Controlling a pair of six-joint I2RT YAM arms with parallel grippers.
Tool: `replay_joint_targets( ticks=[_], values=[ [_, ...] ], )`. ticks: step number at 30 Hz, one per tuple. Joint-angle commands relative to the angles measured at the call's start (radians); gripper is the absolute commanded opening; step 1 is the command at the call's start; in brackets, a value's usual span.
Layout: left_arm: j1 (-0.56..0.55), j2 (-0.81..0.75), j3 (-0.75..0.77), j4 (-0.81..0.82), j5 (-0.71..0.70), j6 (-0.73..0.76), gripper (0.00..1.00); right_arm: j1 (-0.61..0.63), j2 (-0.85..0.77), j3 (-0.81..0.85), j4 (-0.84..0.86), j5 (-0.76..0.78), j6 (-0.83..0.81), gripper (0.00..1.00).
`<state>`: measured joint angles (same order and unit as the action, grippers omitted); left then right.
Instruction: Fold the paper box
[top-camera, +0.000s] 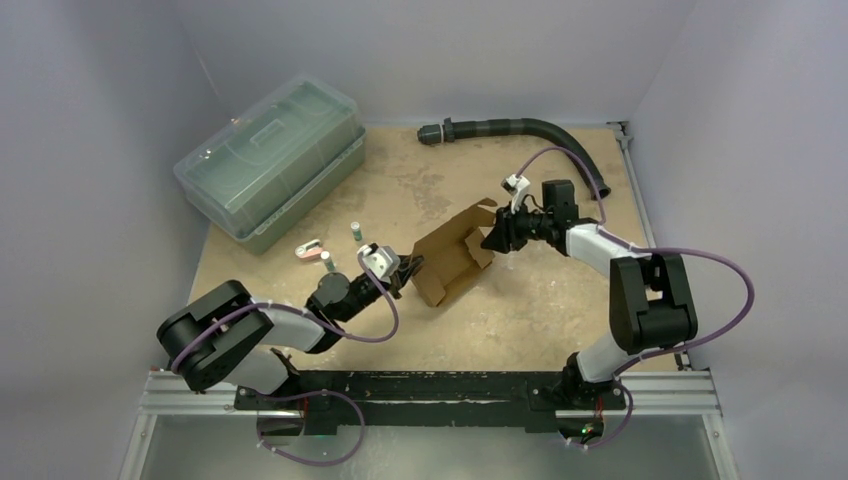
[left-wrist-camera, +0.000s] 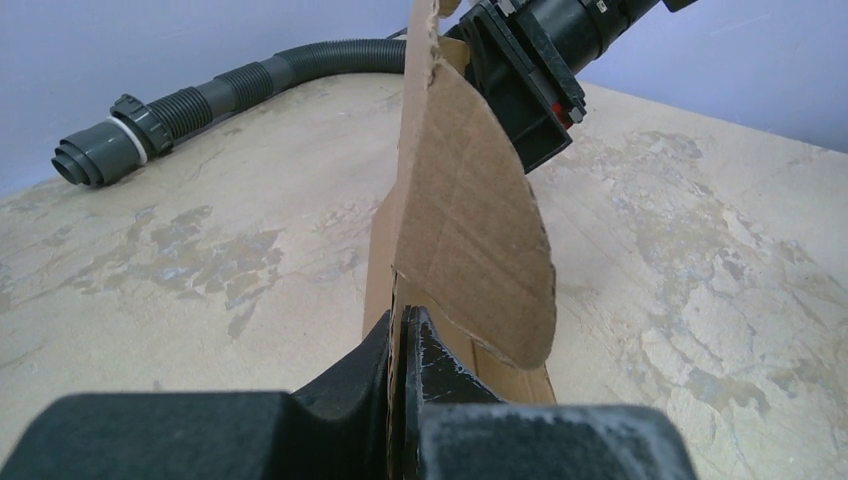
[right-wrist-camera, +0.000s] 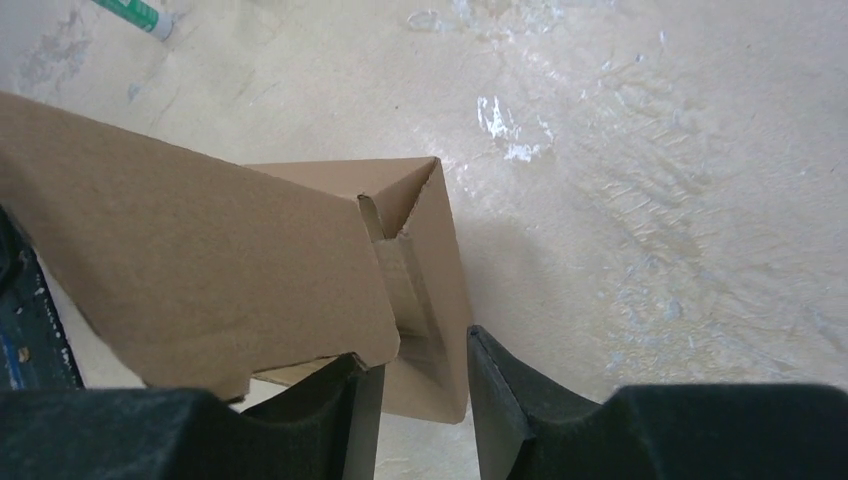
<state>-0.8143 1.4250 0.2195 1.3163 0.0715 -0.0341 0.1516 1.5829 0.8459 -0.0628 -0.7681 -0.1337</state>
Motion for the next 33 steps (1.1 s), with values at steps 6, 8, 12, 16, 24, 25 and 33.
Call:
replay_joint_targets(
  ticks=[6, 8, 12, 16, 24, 25, 33],
  values=[
    [-0.007, 0.065, 0.007, 0.127, -0.011, -0.057, 0.0, 0.031, -0.01, -0.009, 0.094, 0.052, 0.01, 0.37],
    [-0.007, 0.081, 0.002, 0.128, -0.028, -0.06, 0.0, 0.043, -0.006, -0.004, 0.094, 0.062, 0.008, 0.37],
    [-0.007, 0.098, -0.011, 0.142, -0.052, -0.076, 0.0, 0.068, 0.008, 0.015, 0.076, 0.076, -0.003, 0.36],
    [-0.007, 0.095, -0.033, 0.168, -0.063, -0.089, 0.0, 0.078, 0.032, 0.035, 0.066, 0.097, -0.001, 0.36],
    [-0.007, 0.086, -0.044, 0.171, -0.061, -0.105, 0.0, 0.098, 0.046, 0.061, -0.003, 0.2, -0.025, 0.32],
    [-0.007, 0.086, -0.045, 0.174, -0.062, -0.108, 0.0, 0.1, 0.048, 0.062, -0.006, 0.203, -0.029, 0.31],
    [-0.006, 0.111, -0.057, 0.232, -0.068, -0.202, 0.0, 0.122, 0.028, 0.064, -0.018, 0.251, -0.071, 0.0]
  ],
)
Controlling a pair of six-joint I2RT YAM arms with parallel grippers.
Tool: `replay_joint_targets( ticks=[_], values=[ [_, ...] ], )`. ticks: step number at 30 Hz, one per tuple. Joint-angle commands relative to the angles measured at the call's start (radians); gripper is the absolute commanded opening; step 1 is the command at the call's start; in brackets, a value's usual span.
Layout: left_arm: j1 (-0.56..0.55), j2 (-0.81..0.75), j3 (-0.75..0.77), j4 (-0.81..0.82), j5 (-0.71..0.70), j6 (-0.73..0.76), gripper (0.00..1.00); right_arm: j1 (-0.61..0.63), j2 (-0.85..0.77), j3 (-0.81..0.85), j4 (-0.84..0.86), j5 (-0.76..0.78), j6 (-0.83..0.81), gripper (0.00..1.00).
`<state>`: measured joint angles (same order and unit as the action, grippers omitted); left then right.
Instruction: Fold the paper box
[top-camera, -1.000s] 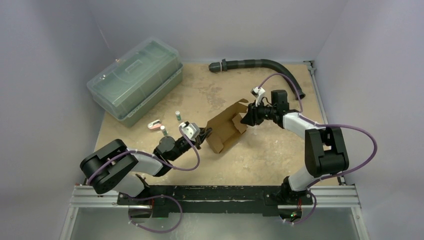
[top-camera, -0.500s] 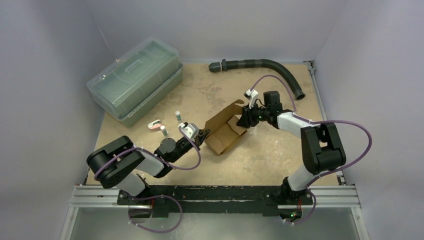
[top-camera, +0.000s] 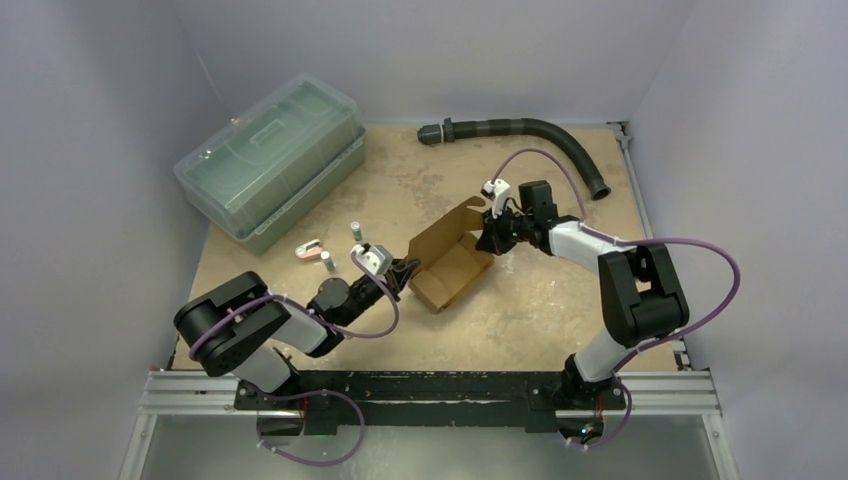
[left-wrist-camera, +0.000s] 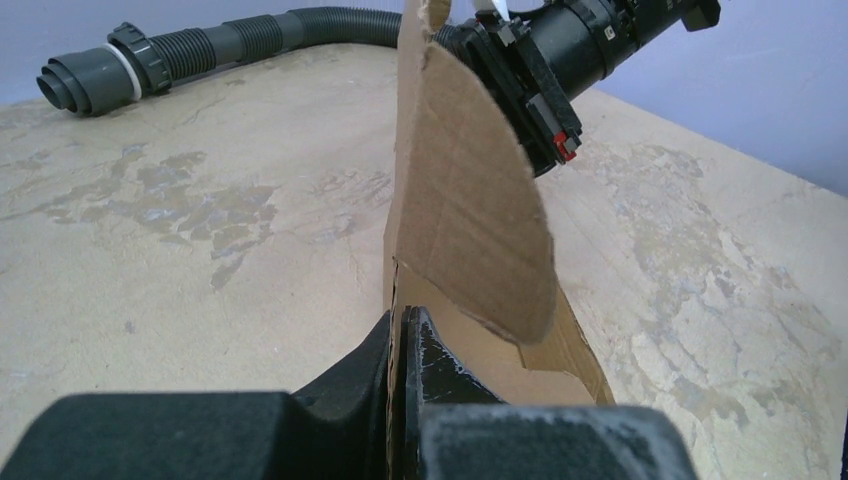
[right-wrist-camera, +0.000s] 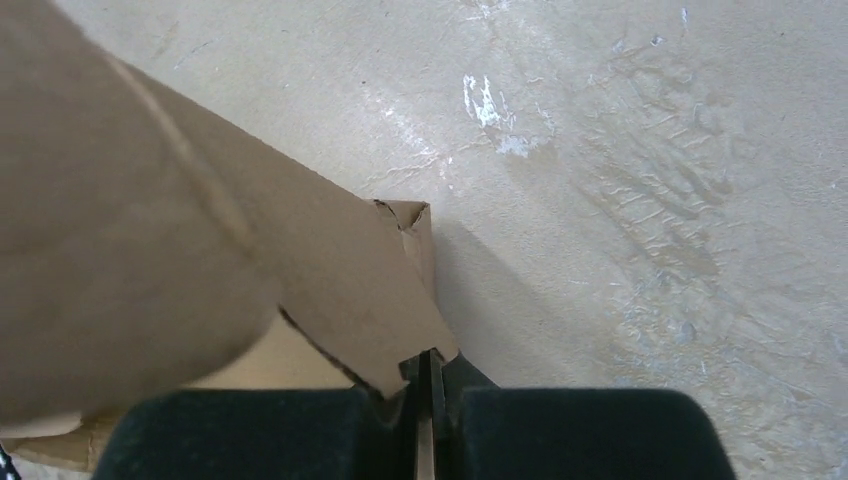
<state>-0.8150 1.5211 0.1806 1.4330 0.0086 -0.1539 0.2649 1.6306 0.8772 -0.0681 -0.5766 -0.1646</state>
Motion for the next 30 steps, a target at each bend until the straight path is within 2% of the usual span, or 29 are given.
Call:
replay_joint_targets(
  ticks=[1, 7, 10, 17, 30],
  values=[
    [-0.006, 0.023, -0.021, 0.132, -0.006, -0.108, 0.0, 0.014, -0.033, 0.027, -0.008, 0.079, -0.054, 0.0],
    [-0.006, 0.083, -0.027, 0.207, -0.025, -0.218, 0.0, 0.053, -0.069, 0.005, -0.001, 0.168, -0.105, 0.0],
    [-0.006, 0.111, -0.046, 0.233, -0.044, -0.225, 0.0, 0.061, -0.067, 0.004, -0.005, 0.183, -0.121, 0.14],
    [-0.006, 0.152, -0.063, 0.276, -0.053, -0.211, 0.0, 0.082, -0.062, -0.001, -0.016, 0.207, -0.157, 0.33],
    [-0.006, 0.128, -0.049, 0.251, -0.038, -0.179, 0.0, 0.134, -0.023, 0.006, -0.035, 0.279, -0.21, 0.38]
  ],
)
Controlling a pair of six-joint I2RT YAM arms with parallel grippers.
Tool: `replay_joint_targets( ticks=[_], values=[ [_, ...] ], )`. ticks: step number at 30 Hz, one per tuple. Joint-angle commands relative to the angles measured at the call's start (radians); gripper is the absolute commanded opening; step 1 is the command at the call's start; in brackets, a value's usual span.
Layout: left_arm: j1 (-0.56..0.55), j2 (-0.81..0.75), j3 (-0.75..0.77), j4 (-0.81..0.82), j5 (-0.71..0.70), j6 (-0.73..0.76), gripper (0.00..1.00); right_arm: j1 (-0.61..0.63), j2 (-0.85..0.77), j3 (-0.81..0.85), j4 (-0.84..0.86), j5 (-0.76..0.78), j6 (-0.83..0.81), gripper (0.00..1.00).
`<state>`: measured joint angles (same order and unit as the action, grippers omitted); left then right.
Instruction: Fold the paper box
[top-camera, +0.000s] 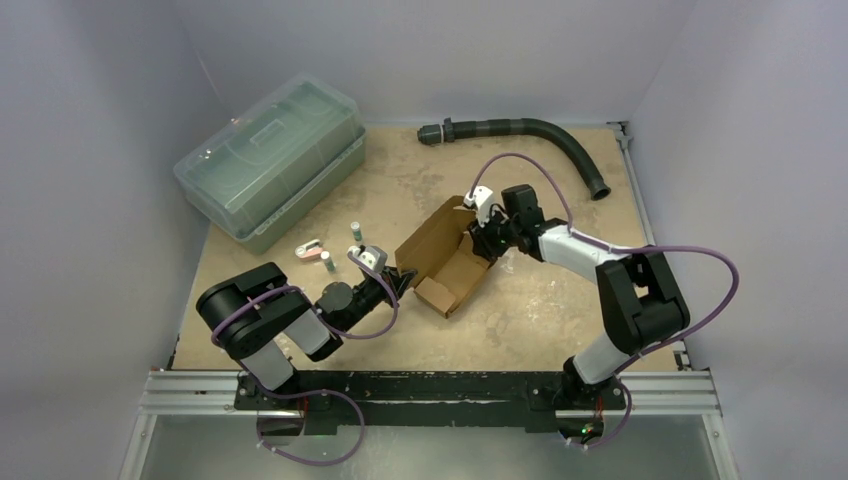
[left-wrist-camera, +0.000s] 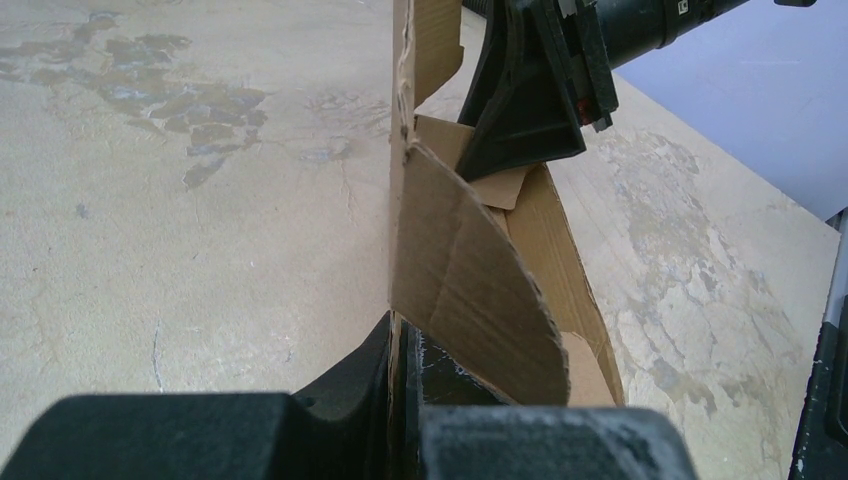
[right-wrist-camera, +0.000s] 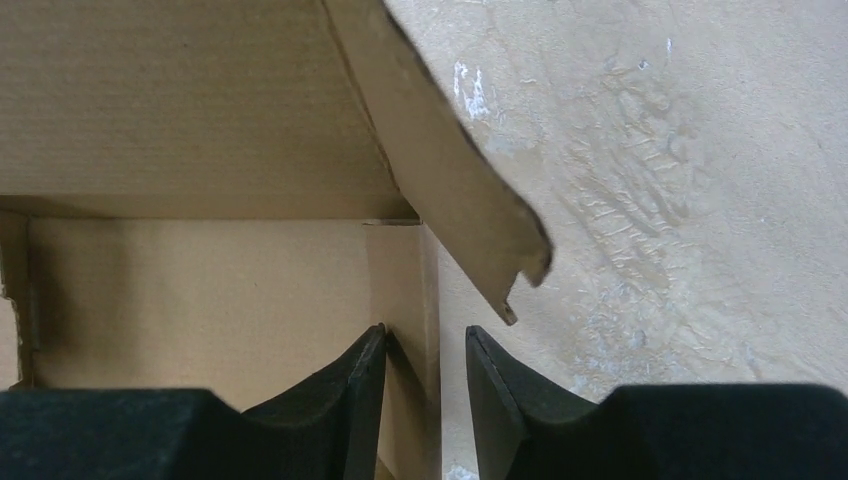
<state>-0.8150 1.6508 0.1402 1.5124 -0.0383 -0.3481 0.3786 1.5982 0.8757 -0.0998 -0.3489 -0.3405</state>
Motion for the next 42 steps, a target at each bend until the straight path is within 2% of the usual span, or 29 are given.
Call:
replay_joint_targets(
  ticks=[1, 6, 8, 10, 13, 23, 25, 26, 30, 32, 42],
  values=[
    [-0.007, -0.004, -0.008, 0.168, 0.01, 0.016, 0.0, 0.026, 0.009, 0.008, -0.002, 0.061, -0.036, 0.39],
    [-0.006, -0.012, -0.007, 0.164, 0.009, 0.018, 0.0, 0.041, 0.018, 0.009, 0.0, 0.112, -0.044, 0.41],
    [-0.006, -0.013, -0.007, 0.163, 0.011, 0.016, 0.0, 0.047, 0.027, 0.012, 0.0, 0.132, -0.045, 0.38],
    [-0.007, -0.015, -0.007, 0.163, 0.011, 0.014, 0.0, 0.05, 0.032, 0.012, 0.003, 0.159, -0.039, 0.25],
    [-0.007, -0.022, -0.007, 0.161, 0.011, 0.013, 0.0, 0.054, 0.027, 0.012, 0.015, 0.201, -0.021, 0.0],
    [-0.006, -0.033, 0.0, 0.153, 0.021, 0.017, 0.0, 0.055, 0.01, -0.002, 0.043, 0.26, 0.004, 0.0],
    [-0.006, -0.031, 0.005, 0.153, 0.027, 0.017, 0.0, 0.057, 0.027, 0.01, 0.021, 0.232, 0.0, 0.0],
    [-0.006, -0.03, 0.006, 0.152, 0.029, 0.018, 0.0, 0.056, 0.036, 0.02, -0.002, 0.199, -0.004, 0.01],
    [-0.006, -0.039, 0.009, 0.134, 0.03, 0.029, 0.0, 0.055, 0.029, 0.031, -0.027, 0.121, -0.015, 0.29],
    [-0.006, -0.049, 0.009, 0.118, 0.028, 0.036, 0.0, 0.053, 0.014, 0.031, -0.028, 0.114, -0.016, 0.37],
    [-0.007, -0.112, 0.016, 0.032, 0.029, 0.082, 0.0, 0.027, -0.058, 0.035, -0.033, 0.02, -0.009, 0.53]
  ],
)
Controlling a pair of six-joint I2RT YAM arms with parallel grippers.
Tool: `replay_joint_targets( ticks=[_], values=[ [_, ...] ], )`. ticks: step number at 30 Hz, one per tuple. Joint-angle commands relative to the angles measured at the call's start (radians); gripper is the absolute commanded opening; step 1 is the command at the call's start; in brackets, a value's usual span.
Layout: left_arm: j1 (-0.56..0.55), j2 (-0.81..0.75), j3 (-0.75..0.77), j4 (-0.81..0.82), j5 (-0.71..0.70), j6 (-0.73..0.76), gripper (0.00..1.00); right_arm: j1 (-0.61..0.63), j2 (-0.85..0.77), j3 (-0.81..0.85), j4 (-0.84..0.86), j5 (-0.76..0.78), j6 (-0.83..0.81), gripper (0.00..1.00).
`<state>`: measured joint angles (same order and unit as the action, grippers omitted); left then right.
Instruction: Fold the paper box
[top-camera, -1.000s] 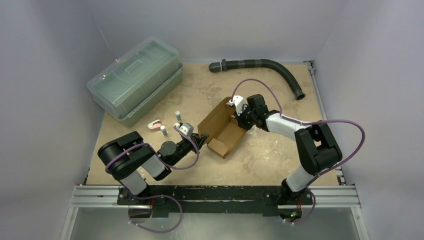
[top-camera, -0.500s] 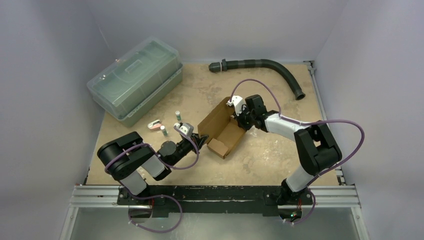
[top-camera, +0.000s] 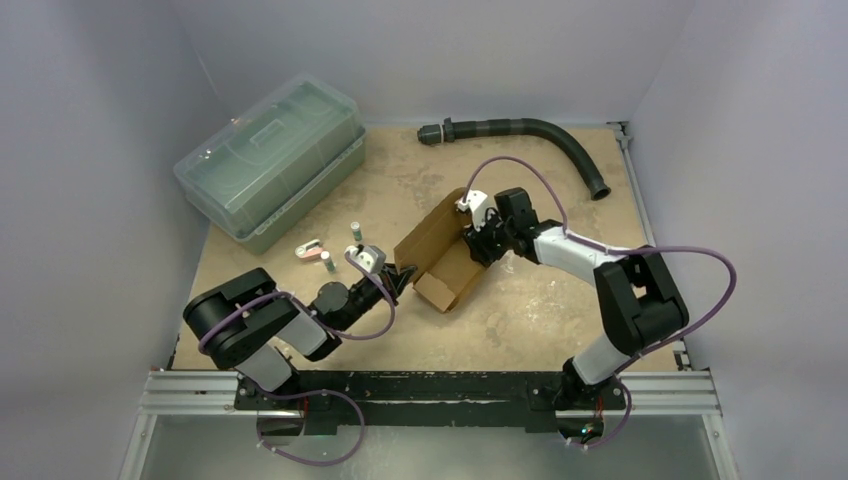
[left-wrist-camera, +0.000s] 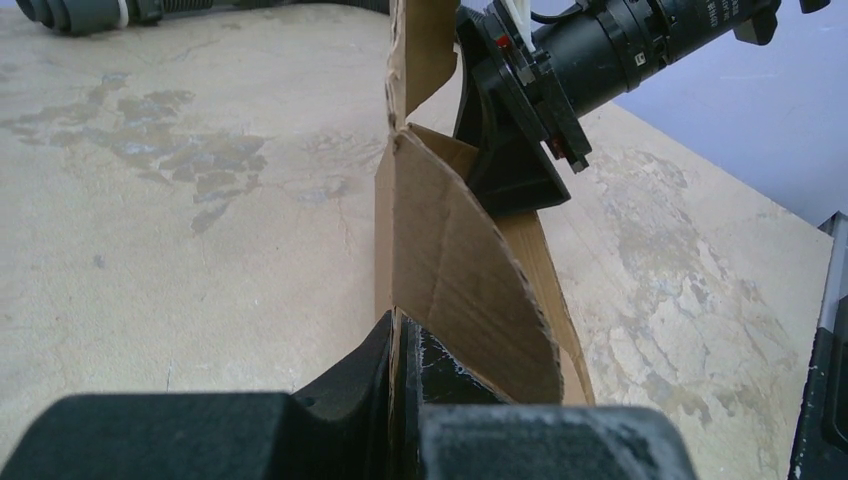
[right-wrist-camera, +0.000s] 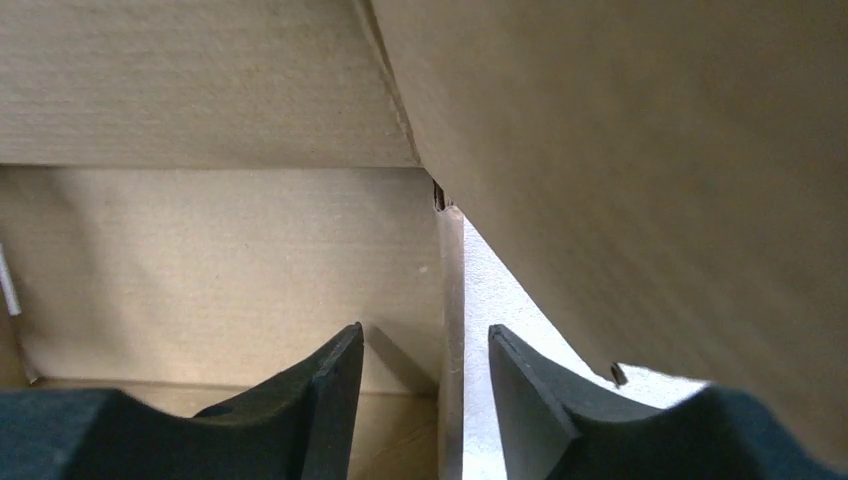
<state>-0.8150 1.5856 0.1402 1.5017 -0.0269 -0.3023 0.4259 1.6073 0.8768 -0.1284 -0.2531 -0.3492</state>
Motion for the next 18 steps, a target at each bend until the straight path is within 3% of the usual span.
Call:
replay_joint_targets(
  ticks=[1, 10, 14, 18],
  values=[
    [-0.006, -0.054, 0.019, 0.029, 0.019, 0.043, 0.0, -0.027, -0.075, 0.033, -0.006, -0.093, 0.0, 0.55],
    [-0.007, -0.095, 0.054, -0.07, 0.022, 0.079, 0.0, -0.098, -0.125, 0.027, -0.015, -0.209, 0.006, 0.69],
    [-0.006, -0.1, 0.06, -0.085, 0.045, 0.077, 0.0, -0.114, -0.152, 0.014, -0.005, -0.206, 0.004, 0.7],
    [-0.006, -0.101, 0.07, -0.094, 0.052, 0.067, 0.0, -0.113, -0.159, -0.013, 0.037, -0.164, 0.008, 0.64]
  ],
)
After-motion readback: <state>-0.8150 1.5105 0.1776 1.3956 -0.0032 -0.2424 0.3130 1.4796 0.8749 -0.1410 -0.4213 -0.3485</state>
